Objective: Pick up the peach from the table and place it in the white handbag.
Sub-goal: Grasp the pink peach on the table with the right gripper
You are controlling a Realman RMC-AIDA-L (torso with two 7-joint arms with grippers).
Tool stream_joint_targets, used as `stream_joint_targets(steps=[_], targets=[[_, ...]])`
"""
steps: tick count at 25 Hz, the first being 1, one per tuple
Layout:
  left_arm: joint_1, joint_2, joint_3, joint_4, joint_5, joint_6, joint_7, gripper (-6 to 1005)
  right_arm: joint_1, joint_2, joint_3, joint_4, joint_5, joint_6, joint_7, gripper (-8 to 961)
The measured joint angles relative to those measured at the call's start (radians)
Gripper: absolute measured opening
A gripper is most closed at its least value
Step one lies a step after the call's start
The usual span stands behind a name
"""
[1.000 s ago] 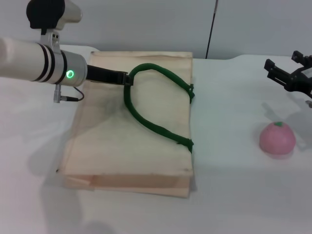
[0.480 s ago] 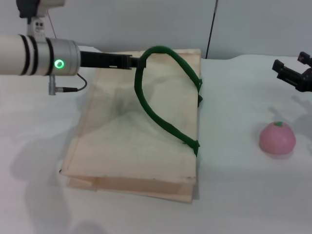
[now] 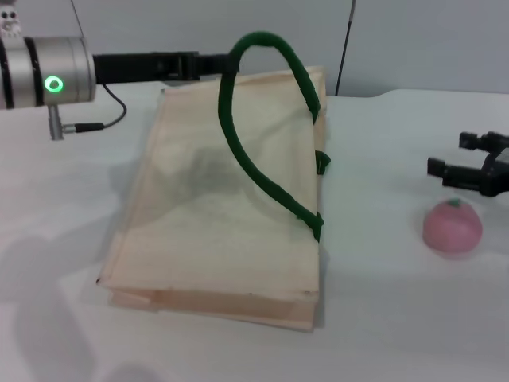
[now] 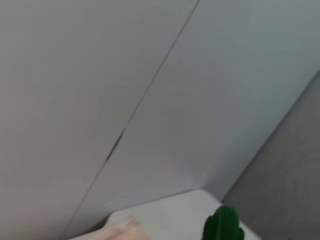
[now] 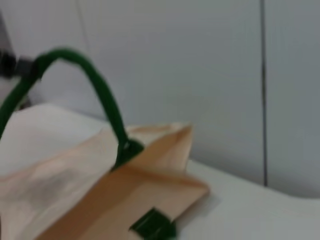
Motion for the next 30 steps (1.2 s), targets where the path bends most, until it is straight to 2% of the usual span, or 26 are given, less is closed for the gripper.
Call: stream_joint_targets(steps=[12,24,30], targets=[[0.003,0.020,0.000,-0.009,-0.053,0.112,-0.007,112,0.001,0.002,-0.001,-0.068,-0.223,0.036,0.143,801],[0.005,0.024,0.000,-0.010,-0.080,0.163,-0.010,112,0.005,0.007,0.002,-0.086,-0.334,0.019,0.195,795],[0.006,0.026,0.000,-0.011,-0.083,0.176,-0.017,111,0.003,0.022,0.002,-0.119,-0.382,0.011,0.221,792]])
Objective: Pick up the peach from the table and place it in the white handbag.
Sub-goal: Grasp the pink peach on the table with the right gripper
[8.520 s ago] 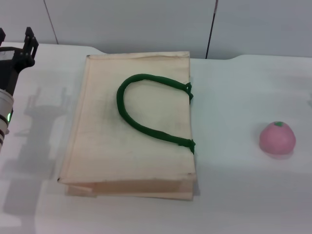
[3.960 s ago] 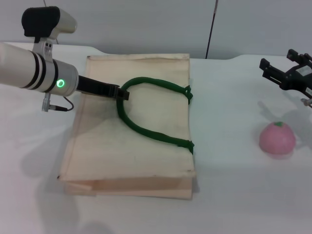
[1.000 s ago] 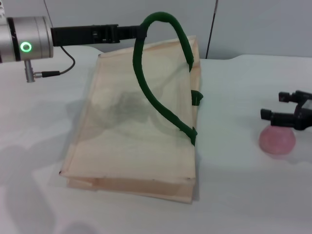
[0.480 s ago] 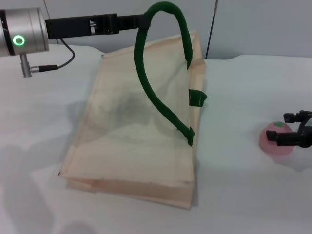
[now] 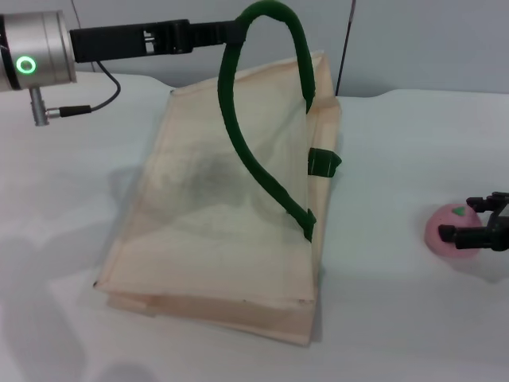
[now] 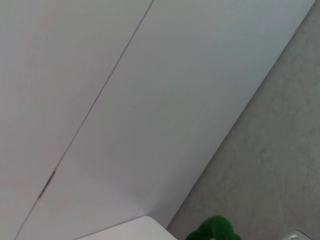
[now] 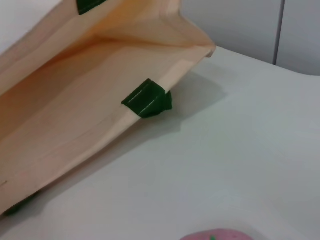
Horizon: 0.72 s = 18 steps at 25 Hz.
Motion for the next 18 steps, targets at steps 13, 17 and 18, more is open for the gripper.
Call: stream_joint_targets(steps=[13,17,18], targets=[[0.002,0.009,0.000,0.000,-0.018,0.034,-0.002,110,-0.002,0.001,-0.005,-0.007,-0.011,0.014,-0.009,679],[0.002,0.009,0.000,0.000,-0.018,0.036,-0.002,110,-0.002,0.001,-0.002,-0.008,-0.025,0.021,-0.021,663],[0.002,0.009,0.000,0.000,-0.018,0.036,-0.003,110,-0.001,0.002,-0.002,-0.008,-0.028,0.025,-0.024,660]])
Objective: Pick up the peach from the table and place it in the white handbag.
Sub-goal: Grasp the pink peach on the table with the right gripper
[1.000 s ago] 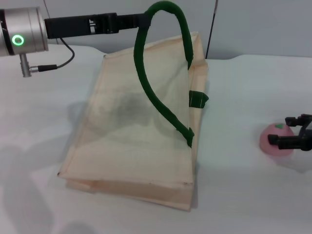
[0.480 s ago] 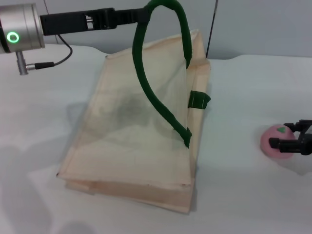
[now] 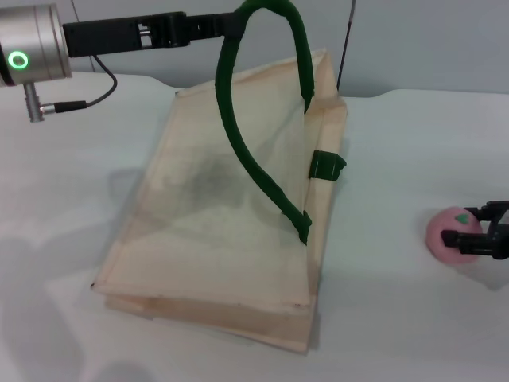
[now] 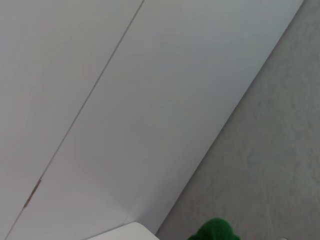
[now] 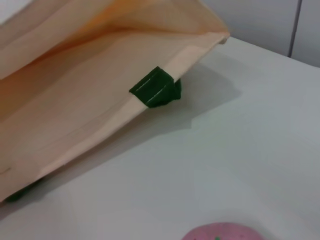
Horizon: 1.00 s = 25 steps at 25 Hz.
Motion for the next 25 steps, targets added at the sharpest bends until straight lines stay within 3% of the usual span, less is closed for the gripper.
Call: stream_joint_targets(steps=[20,25], targets=[[-0.001,0.002,0.000,0.000,0.001,0.007,-0.010,110,-0.004,0.004,0.080,-0.051,0.008,0.132,-0.055,488],[-0.009,0.002,0.000,0.001,0.001,0.008,-0.012,110,0.024,0.034,0.080,-0.060,0.036,0.136,-0.090,468]])
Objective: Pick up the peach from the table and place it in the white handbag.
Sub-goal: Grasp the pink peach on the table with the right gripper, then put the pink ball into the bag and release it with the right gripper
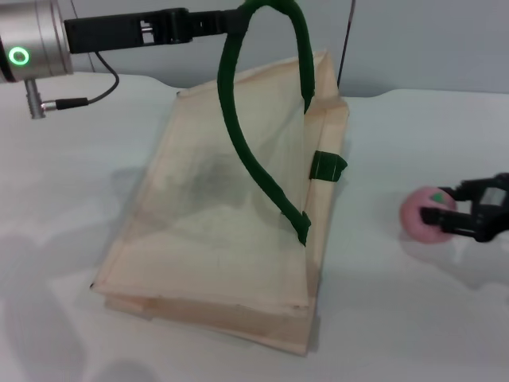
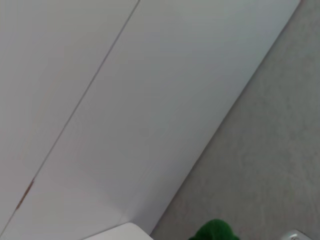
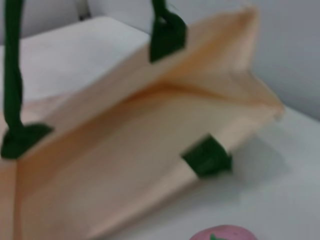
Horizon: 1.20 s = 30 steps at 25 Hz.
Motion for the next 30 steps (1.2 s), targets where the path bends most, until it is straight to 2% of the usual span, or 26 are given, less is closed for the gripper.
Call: stream_joint_targets(steps=[3,5,18,25,30], targets=[[-0.009,0.000,0.000,0.002,0.000,0.000,0.000,110,0.041,0.017,-0.001,0.007,0.010,0.001,-0.023,456],[-0.015,0.000,0.000,0.004,0.000,0.001,0.000,110,0.076,0.021,-0.004,0.029,0.020,0.002,-0.038,448],[-0.053,0.001,0.000,0.009,-0.001,0.001,-0.005,111,0.253,0.021,-0.014,0.223,0.061,0.003,-0.151,423],[-0.071,0.001,0.000,0.010,-0.023,0.002,-0.015,111,0.360,0.028,-0.062,0.332,0.061,-0.074,-0.180,419],[-0.089,0.000,0.000,0.009,-0.039,0.015,-0.020,111,0.394,0.031,-0.079,0.360,0.061,-0.104,-0.183,417]])
